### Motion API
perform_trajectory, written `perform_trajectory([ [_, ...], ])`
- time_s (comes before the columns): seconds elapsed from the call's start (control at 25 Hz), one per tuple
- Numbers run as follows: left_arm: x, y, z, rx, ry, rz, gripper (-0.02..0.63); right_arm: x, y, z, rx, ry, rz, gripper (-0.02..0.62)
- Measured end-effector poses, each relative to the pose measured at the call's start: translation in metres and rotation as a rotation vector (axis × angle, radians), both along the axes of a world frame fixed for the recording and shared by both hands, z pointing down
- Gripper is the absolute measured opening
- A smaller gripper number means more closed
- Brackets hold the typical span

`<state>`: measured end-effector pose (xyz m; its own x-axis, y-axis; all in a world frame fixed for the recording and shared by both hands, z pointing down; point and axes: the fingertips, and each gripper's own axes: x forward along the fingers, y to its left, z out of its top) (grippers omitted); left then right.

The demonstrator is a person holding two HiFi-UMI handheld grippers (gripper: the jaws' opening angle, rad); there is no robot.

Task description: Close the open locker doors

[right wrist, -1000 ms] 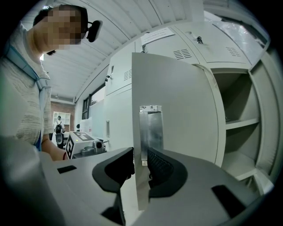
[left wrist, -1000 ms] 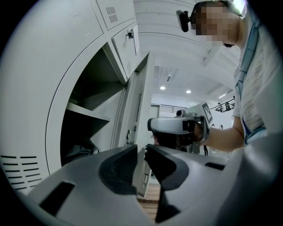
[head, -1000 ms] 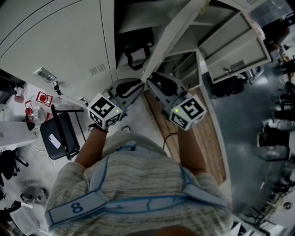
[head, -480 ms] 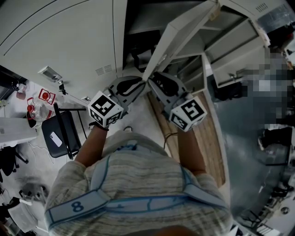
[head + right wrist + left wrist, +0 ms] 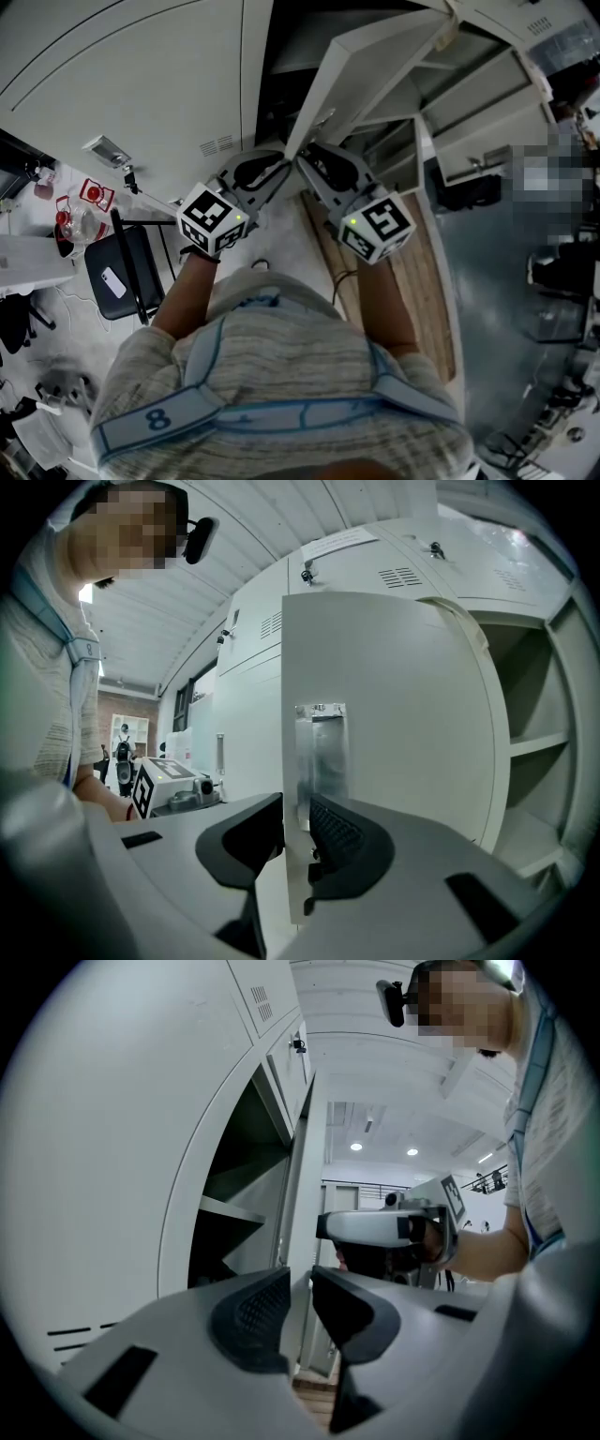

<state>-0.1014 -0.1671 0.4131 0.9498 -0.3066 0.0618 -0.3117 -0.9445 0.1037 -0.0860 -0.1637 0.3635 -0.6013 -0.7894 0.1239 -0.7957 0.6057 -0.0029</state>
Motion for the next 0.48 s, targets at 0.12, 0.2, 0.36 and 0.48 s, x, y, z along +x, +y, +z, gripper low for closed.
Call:
perform_trajectory([
  [0.12,-0.004,-0.007,-0.004,0.009,0.009,-0.019,0.063,-0.004,-0.005,0.000,0.002,0.016,-0.010,0.078],
  [0.2,-0.006,-0.011,-0.007,0.014,0.016,-0.031,0.062,-0.005,-0.010,0.003,-0.002,0.020,-0.010,0.078],
  [0.36,-0.008,-0.017,-0.007,0.018,0.012,-0.042,0.063,-0.005,-0.018,0.008,-0.013,0.016,-0.008,0.078],
  [0.48,-0.011,-0.021,-0.007,0.018,0.012,-0.053,0.063,-0.006,-0.022,0.008,-0.016,0.013,-0.013,0.078],
])
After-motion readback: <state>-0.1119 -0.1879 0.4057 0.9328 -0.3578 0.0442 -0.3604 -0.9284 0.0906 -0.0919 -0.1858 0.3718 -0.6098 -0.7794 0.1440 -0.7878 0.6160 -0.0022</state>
